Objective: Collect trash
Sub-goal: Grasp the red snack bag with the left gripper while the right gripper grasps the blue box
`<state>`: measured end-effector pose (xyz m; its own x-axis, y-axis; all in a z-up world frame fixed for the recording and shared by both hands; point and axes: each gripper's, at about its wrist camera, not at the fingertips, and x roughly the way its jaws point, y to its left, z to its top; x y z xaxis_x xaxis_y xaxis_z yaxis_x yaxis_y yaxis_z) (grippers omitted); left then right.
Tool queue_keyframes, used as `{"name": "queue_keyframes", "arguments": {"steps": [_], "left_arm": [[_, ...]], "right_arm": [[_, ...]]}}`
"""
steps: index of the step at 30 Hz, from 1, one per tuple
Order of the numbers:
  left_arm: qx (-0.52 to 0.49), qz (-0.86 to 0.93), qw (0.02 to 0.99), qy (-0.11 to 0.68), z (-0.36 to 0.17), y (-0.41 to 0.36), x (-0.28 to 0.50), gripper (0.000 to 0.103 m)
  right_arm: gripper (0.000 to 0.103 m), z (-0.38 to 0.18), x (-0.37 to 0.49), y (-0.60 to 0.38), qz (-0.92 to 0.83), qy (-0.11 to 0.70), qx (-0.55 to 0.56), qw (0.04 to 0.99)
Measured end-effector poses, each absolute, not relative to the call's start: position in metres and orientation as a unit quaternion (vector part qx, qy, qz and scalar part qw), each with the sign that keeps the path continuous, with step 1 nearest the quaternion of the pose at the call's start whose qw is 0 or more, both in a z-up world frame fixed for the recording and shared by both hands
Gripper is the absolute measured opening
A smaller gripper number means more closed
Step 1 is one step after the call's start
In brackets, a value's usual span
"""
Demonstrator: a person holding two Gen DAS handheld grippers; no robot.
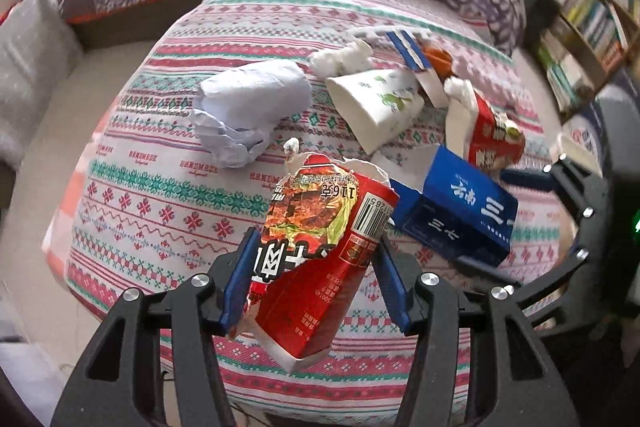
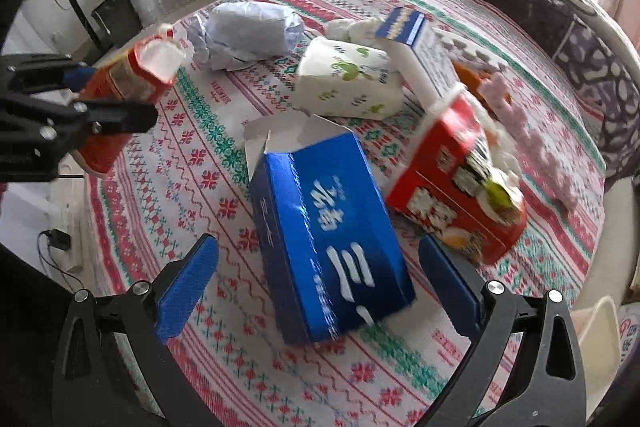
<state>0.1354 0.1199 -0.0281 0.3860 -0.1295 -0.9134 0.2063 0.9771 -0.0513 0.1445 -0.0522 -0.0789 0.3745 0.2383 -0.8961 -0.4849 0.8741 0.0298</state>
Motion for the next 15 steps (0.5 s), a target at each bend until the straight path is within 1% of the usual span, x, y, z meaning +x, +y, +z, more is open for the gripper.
{"name": "queue_keyframes", "arguments": {"steps": [1, 3, 4, 5, 6, 7, 11, 15], "left_arm": [[0.032, -0.098, 0.831, 0.546, -0.028, 0.123, 0.138, 0.055], [0.026, -0.095, 0.829, 0.550, -0.028, 0.127, 0.139, 0.056], [0.022, -0.093, 0.828, 0.552, -0.028, 0.130, 0.138, 0.056], [0.022, -0.091, 0.829, 0.552, -0.032, 0.122, 0.142, 0.056], [0.020, -0.089, 0.829, 0.552, -0.033, 0.123, 0.143, 0.056], [0.019, -0.088, 0.830, 0.551, -0.033, 0.123, 0.143, 0.056], [0.009, -0.085, 0.838, 0.538, -0.029, 0.124, 0.143, 0.056], [-0.012, -0.078, 0.856, 0.510, -0.016, 0.125, 0.144, 0.056]], "right_arm": [[0.096, -0.081, 0.146, -0.048, 0.218, 0.514, -0.127, 0.820], [0.088, -0.086, 0.148, -0.043, 0.219, 0.519, -0.127, 0.817], [0.072, -0.088, 0.150, -0.042, 0.218, 0.524, -0.124, 0.814], [0.062, -0.091, 0.151, -0.043, 0.221, 0.530, -0.118, 0.810], [0.059, -0.093, 0.153, -0.044, 0.226, 0.539, -0.103, 0.805], [0.052, -0.092, 0.153, -0.046, 0.228, 0.539, -0.087, 0.806], [0.050, -0.082, 0.151, -0.050, 0.225, 0.523, -0.071, 0.819], [0.050, -0.058, 0.147, -0.068, 0.217, 0.490, -0.033, 0.843]]}}
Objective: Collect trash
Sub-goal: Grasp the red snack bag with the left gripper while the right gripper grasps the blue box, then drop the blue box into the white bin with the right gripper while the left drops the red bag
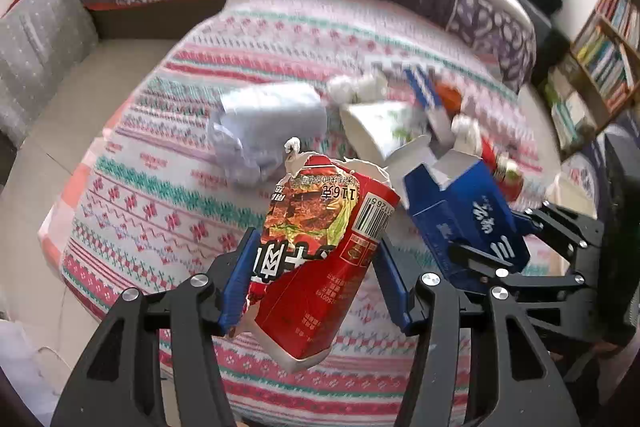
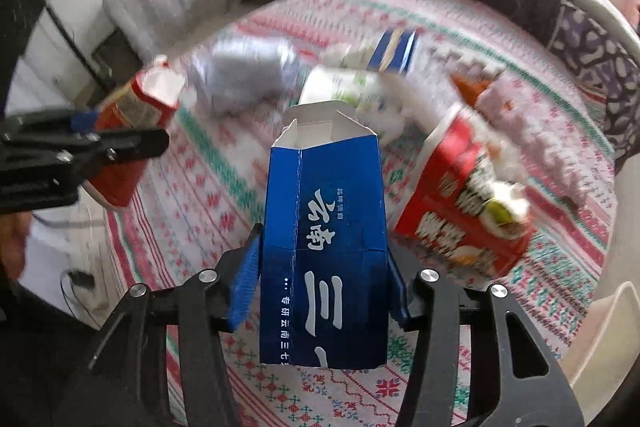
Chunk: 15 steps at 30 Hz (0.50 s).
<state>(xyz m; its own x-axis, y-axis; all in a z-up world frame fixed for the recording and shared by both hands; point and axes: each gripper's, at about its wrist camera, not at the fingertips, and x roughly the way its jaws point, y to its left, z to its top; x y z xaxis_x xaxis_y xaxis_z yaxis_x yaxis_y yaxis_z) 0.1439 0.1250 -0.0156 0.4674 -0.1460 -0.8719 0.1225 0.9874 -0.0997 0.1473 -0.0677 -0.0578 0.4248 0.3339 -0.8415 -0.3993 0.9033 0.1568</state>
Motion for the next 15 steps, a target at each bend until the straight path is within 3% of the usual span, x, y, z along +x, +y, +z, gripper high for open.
{"name": "queue_keyframes", "arguments": {"steps": [15], "left_arm": [[-0.071, -0.049, 0.921, 0.379, 0.035, 0.081, 0.144, 0.057]], "right_arm": [[0.051, 0.015, 0.112, -0.138, 0.055, 0.341, 0.049, 0.937]]}}
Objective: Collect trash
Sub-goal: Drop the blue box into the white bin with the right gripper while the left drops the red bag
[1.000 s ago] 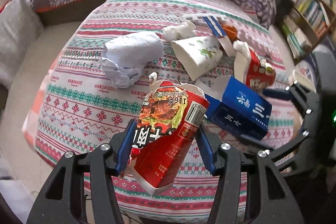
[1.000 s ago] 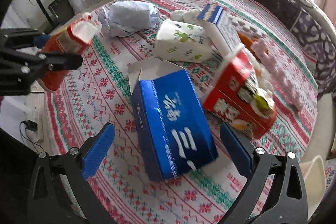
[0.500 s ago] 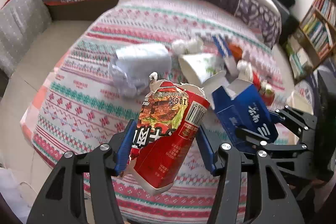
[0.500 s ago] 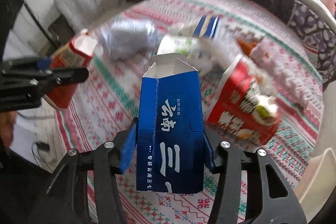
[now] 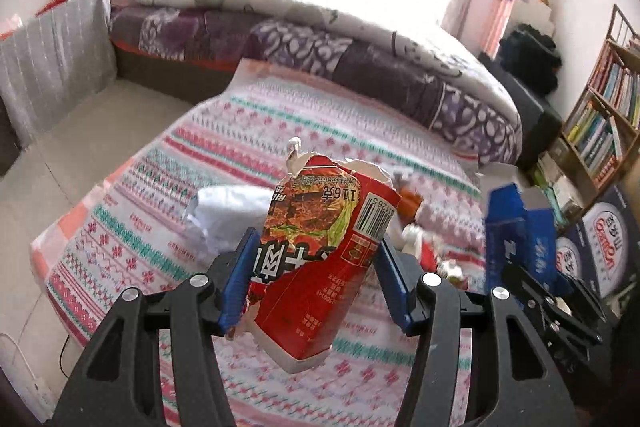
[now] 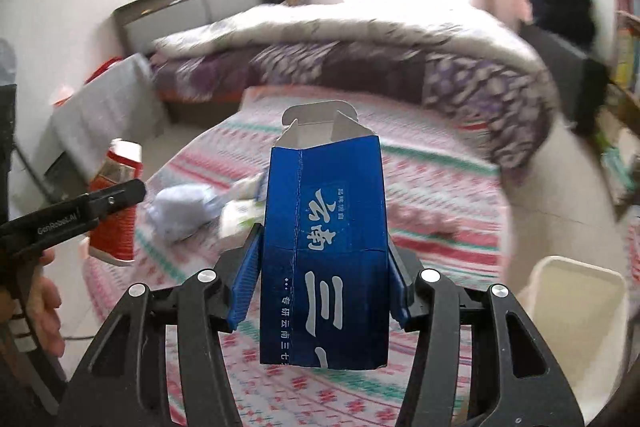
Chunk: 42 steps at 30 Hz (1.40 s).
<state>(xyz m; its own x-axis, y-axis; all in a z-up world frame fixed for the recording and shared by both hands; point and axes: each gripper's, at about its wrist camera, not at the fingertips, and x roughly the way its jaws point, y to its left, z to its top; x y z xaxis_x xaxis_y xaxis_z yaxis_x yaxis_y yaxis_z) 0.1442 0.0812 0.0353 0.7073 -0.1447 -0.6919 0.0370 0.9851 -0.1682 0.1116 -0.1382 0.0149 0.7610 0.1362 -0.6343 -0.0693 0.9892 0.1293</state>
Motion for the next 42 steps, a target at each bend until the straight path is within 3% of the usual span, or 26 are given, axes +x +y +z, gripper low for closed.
{"name": "queue_keyframes", "arguments": {"steps": [11, 26, 28, 32, 37, 42], "left_arm": [[-0.066, -0.077, 0.927, 0.360, 0.034, 0.009, 0.144, 0.057], [-0.028, -0.154, 0.913, 0.376, 0.019, -0.085, 0.142, 0.057], [-0.013, -0.154, 0.908, 0.390, 0.016, -0.091, 0.143, 0.057], [0.021, -0.124, 0.879, 0.459, 0.001, -0.090, 0.149, 0.076], [-0.059, -0.076, 0.818, 0.567, -0.036, -0.052, 0.164, 0.077], [-0.044, -0.025, 0.809, 0.586, -0.063, -0.041, 0.162, 0.079]], "right_arm": [[0.051, 0.022, 0.086, -0.198, -0.068, 0.300, 0.065, 0.949], [0.052, -0.002, 0.067, -0.314, -0.214, 0.354, 0.174, 0.894], [0.052, -0.005, 0.062, -0.330, -0.228, 0.357, 0.193, 0.885], [0.052, -0.006, 0.056, -0.345, -0.236, 0.354, 0.214, 0.879], [0.052, -0.001, 0.059, -0.341, -0.211, 0.353, 0.233, 0.881], [0.052, 0.004, 0.058, -0.328, -0.197, 0.344, 0.208, 0.894]]}}
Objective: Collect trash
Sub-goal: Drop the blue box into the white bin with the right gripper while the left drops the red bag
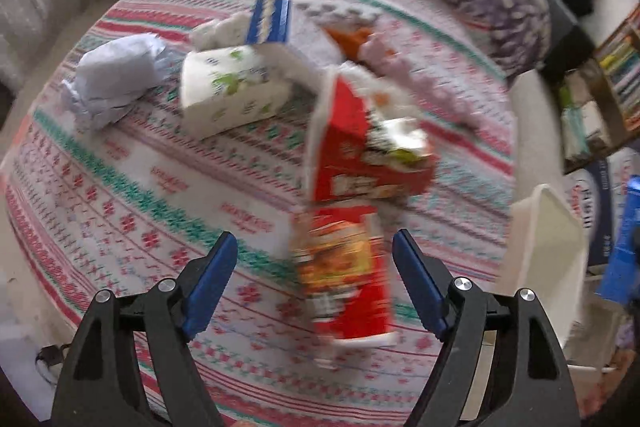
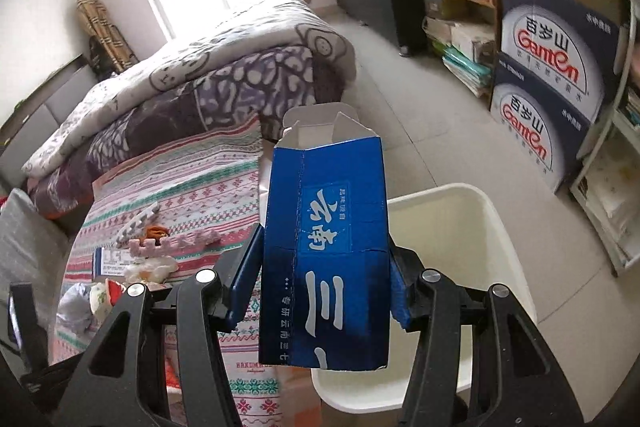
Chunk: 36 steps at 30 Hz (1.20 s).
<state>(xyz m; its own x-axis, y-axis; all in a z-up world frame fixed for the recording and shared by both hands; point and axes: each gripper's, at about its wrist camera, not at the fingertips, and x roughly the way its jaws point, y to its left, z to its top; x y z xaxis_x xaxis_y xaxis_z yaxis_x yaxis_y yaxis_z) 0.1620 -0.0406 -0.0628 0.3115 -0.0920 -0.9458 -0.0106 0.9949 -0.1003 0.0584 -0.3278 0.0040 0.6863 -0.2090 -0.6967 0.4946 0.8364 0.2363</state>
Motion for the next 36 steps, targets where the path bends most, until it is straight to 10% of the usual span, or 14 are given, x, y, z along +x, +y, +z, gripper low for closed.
{"name": "queue_keyframes", "arguments": {"steps": [10, 12, 15, 36], "left_arm": [[-0.050, -0.038, 0.780, 0.623, -0.092, -0.052, 0.164, 0.079], [-0.053, -0.045, 0.778, 0.625, -0.096, -0.050, 0.165, 0.056], [-0.051, -0.062, 0.789, 0.609, -0.090, -0.050, 0.164, 0.054], [-0.070, -0.287, 0.822, 0.487, -0.015, -0.176, 0.138, 0.054]], "right_arm": [[0.043, 0.001, 0.064, -0.321, -0.186, 0.354, 0.195, 0.896], [0.037, 0.000, 0.065, -0.321, -0.182, 0.358, 0.197, 0.895], [0.035, 0.001, 0.065, -0.327, -0.182, 0.357, 0.212, 0.891], [0.045, 0.039, 0.035, -0.389, -0.272, 0.282, 0.233, 0.890]]}}
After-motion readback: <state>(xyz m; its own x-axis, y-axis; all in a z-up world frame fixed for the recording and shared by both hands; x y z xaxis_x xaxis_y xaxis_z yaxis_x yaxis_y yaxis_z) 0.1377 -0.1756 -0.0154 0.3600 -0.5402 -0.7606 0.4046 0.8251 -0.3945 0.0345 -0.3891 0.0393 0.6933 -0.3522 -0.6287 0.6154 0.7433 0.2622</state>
